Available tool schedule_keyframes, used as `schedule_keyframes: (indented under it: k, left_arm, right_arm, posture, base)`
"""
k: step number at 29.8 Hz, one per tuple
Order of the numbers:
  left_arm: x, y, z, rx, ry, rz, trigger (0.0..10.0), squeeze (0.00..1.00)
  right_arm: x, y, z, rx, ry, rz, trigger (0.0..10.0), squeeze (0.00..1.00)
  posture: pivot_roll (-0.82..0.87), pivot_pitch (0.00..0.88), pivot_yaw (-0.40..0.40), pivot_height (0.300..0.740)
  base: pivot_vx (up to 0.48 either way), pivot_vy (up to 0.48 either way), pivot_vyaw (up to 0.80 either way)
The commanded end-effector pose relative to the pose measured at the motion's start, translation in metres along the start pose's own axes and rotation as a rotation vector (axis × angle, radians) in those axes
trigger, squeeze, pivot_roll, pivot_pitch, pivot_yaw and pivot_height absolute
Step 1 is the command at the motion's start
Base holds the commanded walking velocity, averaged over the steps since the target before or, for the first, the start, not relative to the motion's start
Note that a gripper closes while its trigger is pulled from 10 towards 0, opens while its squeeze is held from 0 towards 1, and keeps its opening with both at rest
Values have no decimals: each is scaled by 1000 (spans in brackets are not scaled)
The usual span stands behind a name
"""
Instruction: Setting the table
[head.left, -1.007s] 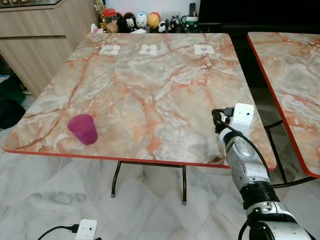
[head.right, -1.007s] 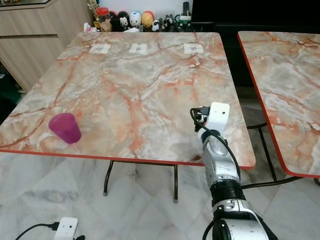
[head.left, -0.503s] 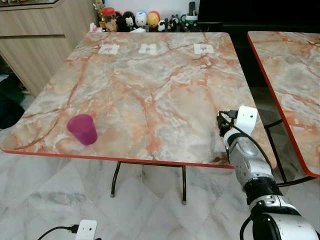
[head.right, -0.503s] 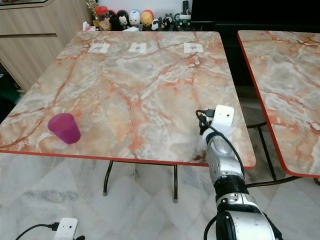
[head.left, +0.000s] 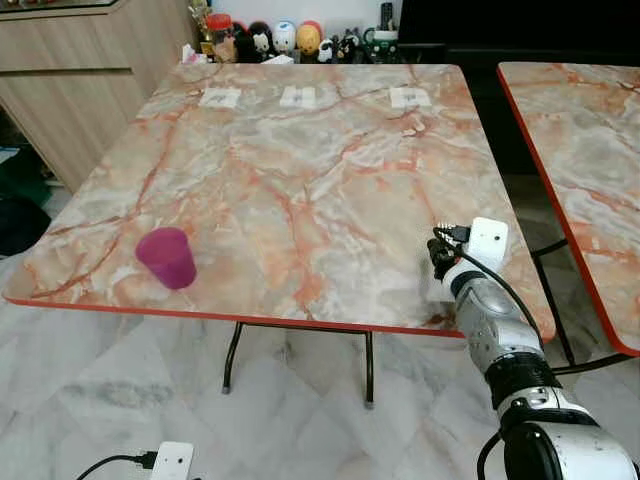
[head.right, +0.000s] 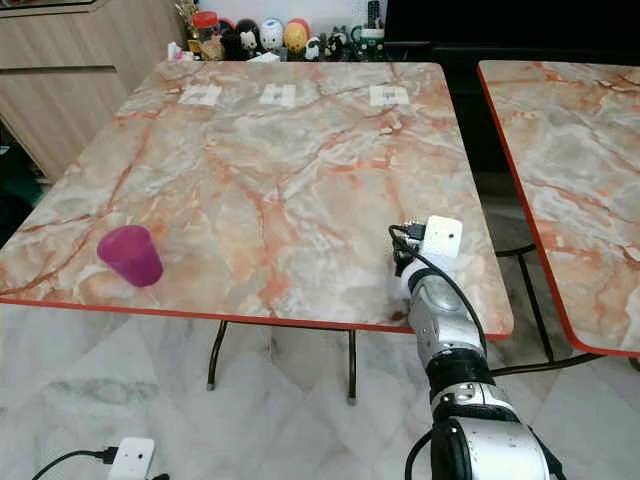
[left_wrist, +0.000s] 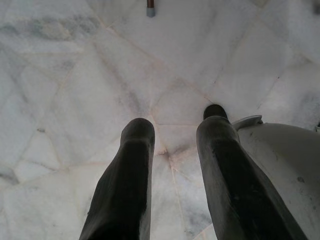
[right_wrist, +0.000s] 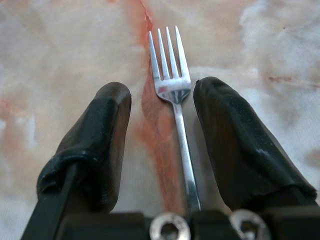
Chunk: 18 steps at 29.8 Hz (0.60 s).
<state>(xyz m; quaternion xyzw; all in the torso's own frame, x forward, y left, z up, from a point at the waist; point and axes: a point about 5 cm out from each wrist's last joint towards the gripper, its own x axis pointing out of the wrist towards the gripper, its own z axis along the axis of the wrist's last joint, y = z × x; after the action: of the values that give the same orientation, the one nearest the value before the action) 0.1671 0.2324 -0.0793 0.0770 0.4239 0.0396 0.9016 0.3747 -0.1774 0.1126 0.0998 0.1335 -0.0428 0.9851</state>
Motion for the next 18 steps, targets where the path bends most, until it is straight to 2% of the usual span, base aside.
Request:
schedule_keyframes:
  k: [1, 18]
  left_arm:
    - [-3, 3, -9, 3, 35, 8, 10000, 0]
    - [-3, 3, -9, 6, 38, 4, 10000, 0]
  right_arm:
    - [1, 0, -1, 11, 16, -3, 10000, 0]
    - [-1, -4, -20, 69, 109, -13, 10000, 0]
  posture:
    - [-24, 119, 37, 740]
    - [-21, 123, 39, 740]
  base:
    - [0, 0, 0]
    - [0, 0, 0]
